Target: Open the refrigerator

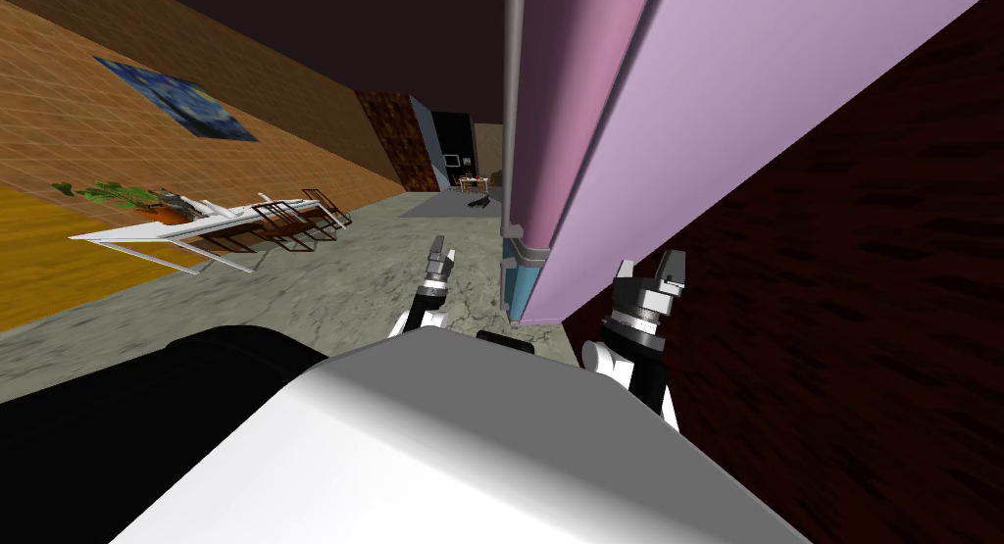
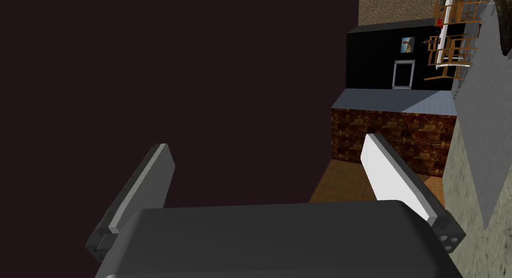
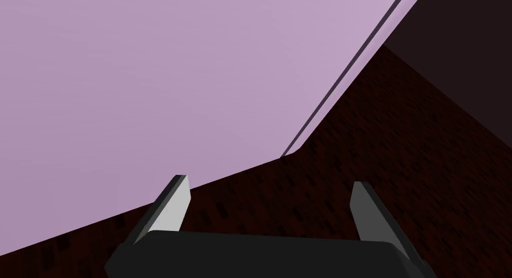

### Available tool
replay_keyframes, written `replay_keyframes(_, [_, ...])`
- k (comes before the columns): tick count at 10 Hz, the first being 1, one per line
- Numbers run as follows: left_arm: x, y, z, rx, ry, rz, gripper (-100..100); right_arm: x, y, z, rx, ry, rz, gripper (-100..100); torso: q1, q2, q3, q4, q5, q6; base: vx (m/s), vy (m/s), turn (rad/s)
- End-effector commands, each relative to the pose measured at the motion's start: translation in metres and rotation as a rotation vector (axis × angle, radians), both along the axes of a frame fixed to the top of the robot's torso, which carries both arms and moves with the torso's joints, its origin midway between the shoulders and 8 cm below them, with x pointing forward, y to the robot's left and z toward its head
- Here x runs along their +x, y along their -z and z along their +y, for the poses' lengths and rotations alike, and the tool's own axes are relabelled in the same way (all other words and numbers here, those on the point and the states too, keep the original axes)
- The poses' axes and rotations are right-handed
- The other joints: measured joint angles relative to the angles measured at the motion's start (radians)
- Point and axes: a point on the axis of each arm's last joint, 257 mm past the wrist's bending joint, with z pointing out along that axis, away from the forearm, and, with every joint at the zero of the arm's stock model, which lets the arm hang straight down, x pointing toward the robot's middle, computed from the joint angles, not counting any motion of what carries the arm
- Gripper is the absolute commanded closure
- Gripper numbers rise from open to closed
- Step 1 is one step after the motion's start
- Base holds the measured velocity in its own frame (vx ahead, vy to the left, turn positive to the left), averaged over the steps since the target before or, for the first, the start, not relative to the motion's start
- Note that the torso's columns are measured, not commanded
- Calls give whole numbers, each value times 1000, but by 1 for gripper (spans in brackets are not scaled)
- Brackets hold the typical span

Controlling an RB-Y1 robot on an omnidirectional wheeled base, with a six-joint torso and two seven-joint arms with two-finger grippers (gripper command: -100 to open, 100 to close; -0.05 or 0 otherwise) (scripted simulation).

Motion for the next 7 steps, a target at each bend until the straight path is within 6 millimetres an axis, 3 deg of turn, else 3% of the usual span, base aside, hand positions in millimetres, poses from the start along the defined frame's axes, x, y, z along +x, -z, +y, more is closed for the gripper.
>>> replay_keyframes(1, [0, 0, 0, 0, 0, 0, 0, 0, 0, 0, 0, 0, 0, 0, 0, 40, -82, 41, 0, 0, 0, 0, 0])
replay_keyframes(7, [0, 0, 0, 0, 0, 0, 0, 0, 0, 0, 0, 0, 0, 0, 0, 470, -939, 470, 0, 0, 0, 0, 0])
